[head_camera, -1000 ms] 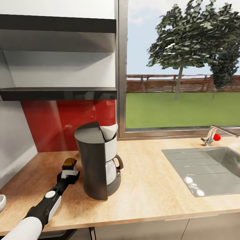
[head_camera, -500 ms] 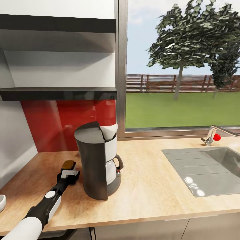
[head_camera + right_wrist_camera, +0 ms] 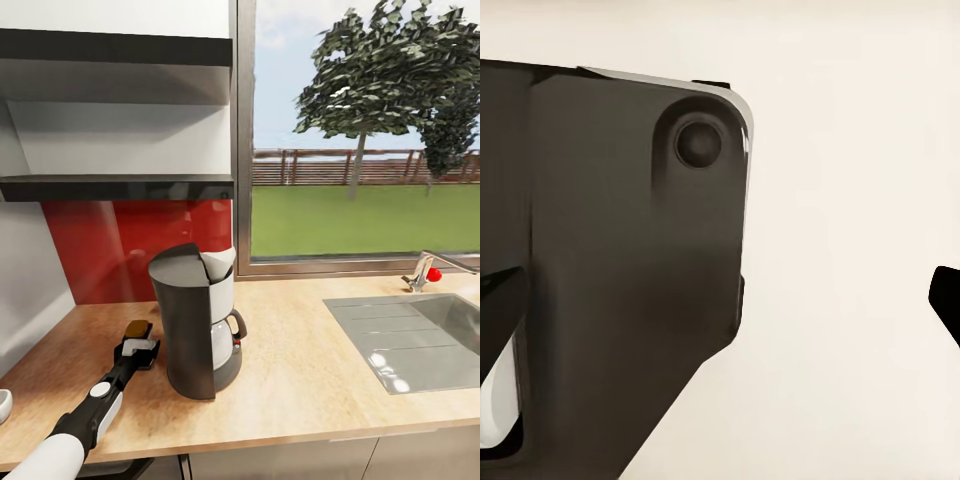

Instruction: Set up a coffee station on the kitchen countertop: keep the coffee maker on the countertop, move the bottle of coffee from the kitchen shelf to the counter next to the coffee maker, place a paper coffee filter on top of the coffee maker, put the saucer next to the coffee maker with the coffee cup on the saucer, and place the electric kettle next to the coffee maker.

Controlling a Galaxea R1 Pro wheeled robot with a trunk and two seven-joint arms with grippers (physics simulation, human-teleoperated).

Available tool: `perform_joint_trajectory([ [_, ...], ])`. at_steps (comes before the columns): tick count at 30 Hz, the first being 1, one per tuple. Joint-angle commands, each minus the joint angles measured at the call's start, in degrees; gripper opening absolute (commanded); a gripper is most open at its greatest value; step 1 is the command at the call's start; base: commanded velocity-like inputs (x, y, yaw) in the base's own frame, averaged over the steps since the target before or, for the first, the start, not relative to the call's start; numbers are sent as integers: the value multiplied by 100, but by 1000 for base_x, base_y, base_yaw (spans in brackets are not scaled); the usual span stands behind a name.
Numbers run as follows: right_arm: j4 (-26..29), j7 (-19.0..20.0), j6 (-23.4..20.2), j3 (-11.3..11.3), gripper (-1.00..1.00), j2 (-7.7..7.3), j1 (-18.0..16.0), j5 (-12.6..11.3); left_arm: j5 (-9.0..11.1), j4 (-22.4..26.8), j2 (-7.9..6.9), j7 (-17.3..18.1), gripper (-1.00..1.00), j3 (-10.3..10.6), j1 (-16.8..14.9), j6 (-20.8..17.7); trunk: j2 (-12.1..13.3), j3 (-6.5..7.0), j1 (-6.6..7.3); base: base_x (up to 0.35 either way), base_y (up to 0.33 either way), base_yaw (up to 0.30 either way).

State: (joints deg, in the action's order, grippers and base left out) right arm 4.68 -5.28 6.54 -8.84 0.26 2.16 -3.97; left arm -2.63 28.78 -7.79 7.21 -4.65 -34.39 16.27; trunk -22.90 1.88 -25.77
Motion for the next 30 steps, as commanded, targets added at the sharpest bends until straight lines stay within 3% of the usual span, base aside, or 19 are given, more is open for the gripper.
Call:
perform_joint_trajectory([
  [1, 7, -25, 7, -48, 100, 0, 4, -42, -29, -5, 5, 52, 100, -45, 5, 16, -3, 0, -2, 0, 0, 0],
  [22, 7, -25, 7, -48, 100, 1, 4, -42, -19, 4, 5, 52, 100, -45, 91, 25, -3, 0, -2, -159, 0, 0],
  [30, 7, -33, 12, -48, 100, 6, 4, -42, -19, 22, 7, 52, 100, -45, 105, 31, -3, 0, -2, -298, 0, 0],
])
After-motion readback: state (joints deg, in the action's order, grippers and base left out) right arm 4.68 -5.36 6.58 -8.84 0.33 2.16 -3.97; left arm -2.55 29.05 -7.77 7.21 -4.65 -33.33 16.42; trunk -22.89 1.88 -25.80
